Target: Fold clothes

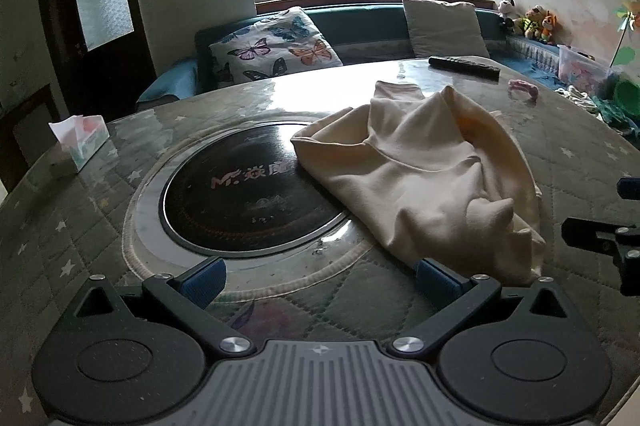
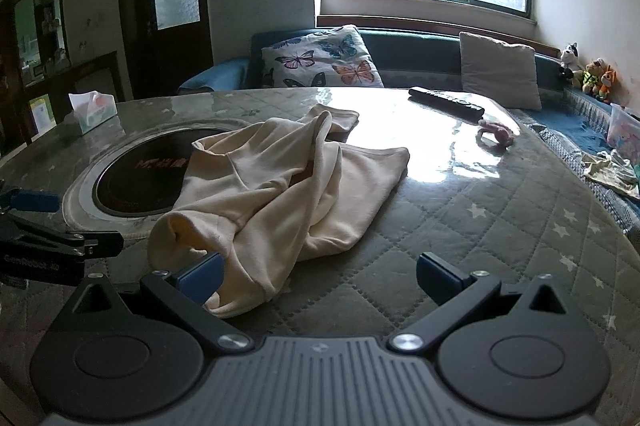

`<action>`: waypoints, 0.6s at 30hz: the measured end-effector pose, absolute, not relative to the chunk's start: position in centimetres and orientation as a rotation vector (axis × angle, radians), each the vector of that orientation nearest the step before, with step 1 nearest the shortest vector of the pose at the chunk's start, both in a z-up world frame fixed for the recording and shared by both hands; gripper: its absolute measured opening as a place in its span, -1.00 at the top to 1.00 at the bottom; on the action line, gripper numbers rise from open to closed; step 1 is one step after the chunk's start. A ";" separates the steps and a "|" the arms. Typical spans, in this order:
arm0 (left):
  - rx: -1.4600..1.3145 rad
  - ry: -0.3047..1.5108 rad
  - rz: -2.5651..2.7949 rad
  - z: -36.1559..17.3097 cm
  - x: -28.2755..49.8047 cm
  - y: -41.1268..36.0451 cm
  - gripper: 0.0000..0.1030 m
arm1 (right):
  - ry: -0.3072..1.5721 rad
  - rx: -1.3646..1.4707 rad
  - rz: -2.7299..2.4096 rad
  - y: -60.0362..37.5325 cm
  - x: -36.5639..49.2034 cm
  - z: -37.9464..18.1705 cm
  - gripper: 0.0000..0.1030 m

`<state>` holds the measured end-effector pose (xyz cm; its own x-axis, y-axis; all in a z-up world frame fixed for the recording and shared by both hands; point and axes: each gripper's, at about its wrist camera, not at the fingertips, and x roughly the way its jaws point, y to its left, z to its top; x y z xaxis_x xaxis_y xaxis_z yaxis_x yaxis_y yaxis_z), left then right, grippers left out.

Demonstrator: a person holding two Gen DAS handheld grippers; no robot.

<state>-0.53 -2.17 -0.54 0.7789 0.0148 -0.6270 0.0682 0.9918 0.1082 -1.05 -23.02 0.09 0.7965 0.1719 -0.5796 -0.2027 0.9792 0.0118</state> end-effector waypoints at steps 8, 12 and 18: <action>0.127 0.672 -0.028 -0.2 -0.1 -2.2 -1.00 | 0.621 -0.061 0.189 -21.6 -0.9 -0.1 -1.00; 0.129 0.672 -0.029 -0.1 0.3 -2.3 -1.00 | 0.625 -0.068 0.185 -20.6 -0.6 0.0 -1.00; 0.132 0.675 -0.035 -0.1 0.9 -2.5 -1.00 | 0.625 -0.070 0.185 -19.1 0.4 0.1 -1.00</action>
